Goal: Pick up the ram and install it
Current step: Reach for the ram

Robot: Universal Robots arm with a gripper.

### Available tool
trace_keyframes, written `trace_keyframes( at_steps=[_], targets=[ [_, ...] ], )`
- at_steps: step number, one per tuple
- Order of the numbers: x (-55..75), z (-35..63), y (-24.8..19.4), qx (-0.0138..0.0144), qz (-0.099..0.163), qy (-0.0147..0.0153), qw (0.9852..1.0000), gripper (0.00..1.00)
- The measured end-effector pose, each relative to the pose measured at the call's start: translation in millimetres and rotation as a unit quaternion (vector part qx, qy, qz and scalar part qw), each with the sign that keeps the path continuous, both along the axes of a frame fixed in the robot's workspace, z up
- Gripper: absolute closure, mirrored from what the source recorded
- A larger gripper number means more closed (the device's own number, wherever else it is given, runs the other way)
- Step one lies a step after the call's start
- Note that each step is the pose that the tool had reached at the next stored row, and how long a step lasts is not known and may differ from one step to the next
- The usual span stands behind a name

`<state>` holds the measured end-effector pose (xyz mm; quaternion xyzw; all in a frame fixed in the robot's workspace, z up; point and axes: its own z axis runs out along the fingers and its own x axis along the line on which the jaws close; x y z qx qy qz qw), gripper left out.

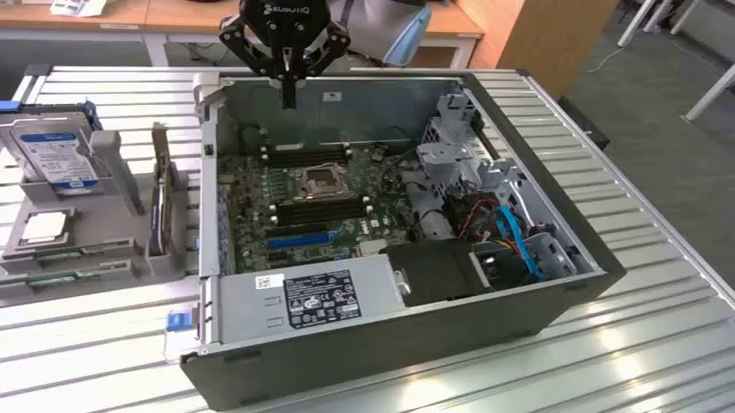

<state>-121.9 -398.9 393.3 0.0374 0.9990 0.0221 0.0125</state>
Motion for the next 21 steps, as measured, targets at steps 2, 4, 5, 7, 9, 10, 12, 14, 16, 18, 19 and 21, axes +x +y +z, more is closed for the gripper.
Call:
trace_keyframes(
  at_steps=[2, 4, 5, 7, 9, 10, 12, 14, 16, 18, 19, 21],
  targets=[
    [0.0, 0.0, 0.0, 0.0, 0.0, 0.0, 1.0, 0.9],
    [0.0, 0.0, 0.0, 0.0, 0.0, 0.0, 1.0, 0.9],
    [0.0, 0.0, 0.0, 0.0, 0.0, 0.0, 1.0, 0.9],
    [-0.3, 0.0, 0.0, 0.0, 0.0, 0.0, 1.0, 0.9],
    [-1.3, 0.0, 0.0, 0.0, 0.0, 0.0, 1.0, 0.9],
    [-2.0, 0.0, 0.0, 0.0, 0.0, 0.0, 1.0, 0.9],
    [-3.5, 0.0, 0.0, 0.0, 0.0, 0.0, 1.0, 0.9],
    [-5.1, 0.0, 0.0, 0.0, 0.0, 0.0, 1.0, 0.9],
    [-6.4, 0.0, 0.0, 0.0, 0.0, 0.0, 1.0, 0.9],
    [-7.6, 0.0, 0.0, 0.0, 0.0, 0.0, 1.0, 0.9],
    [-8.4, -0.1, 0.0, 0.0, 0.0, 0.0, 1.0, 0.9],
    [-10.1, 0.0, 0.0, 0.0, 0.0, 0.0, 1.0, 0.9]
  ],
)
